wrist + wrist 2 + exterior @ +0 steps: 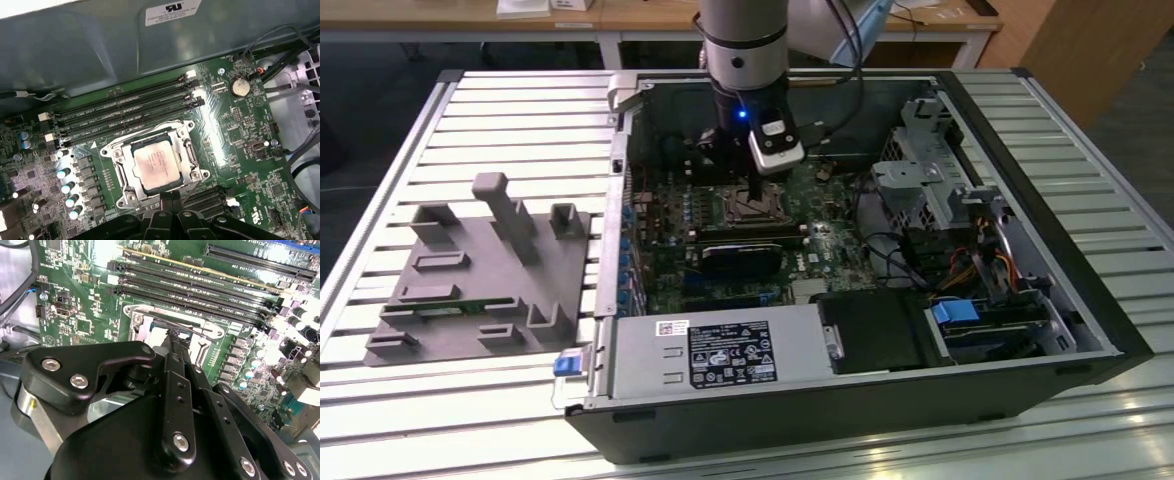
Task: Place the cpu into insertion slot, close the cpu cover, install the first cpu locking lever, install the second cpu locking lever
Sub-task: 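Install the second cpu locking lever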
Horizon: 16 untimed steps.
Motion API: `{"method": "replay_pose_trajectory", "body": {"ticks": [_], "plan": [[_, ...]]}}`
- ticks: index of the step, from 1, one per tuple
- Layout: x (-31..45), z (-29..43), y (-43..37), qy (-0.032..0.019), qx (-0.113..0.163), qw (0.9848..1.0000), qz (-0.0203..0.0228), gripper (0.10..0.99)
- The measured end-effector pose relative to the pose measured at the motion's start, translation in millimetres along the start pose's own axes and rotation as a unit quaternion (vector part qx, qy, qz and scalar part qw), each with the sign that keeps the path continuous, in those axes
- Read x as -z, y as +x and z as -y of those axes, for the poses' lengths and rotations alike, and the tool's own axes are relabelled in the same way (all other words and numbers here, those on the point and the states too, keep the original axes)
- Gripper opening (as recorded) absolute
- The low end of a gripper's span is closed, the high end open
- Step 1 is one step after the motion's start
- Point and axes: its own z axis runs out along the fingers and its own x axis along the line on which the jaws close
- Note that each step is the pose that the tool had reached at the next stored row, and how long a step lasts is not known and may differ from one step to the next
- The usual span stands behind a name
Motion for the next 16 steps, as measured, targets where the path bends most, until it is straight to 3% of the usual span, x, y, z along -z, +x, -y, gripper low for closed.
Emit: {"method": "replay_pose_trajectory", "body": {"ticks": [10,16], "plan": [[0.3,11.7,-3.9,0.0001,0.0,1.0,0.0,0.102],[-3.6,16.6,-4.6,-0.0013,0.006,1.0,-0.0005,0.102]]}}
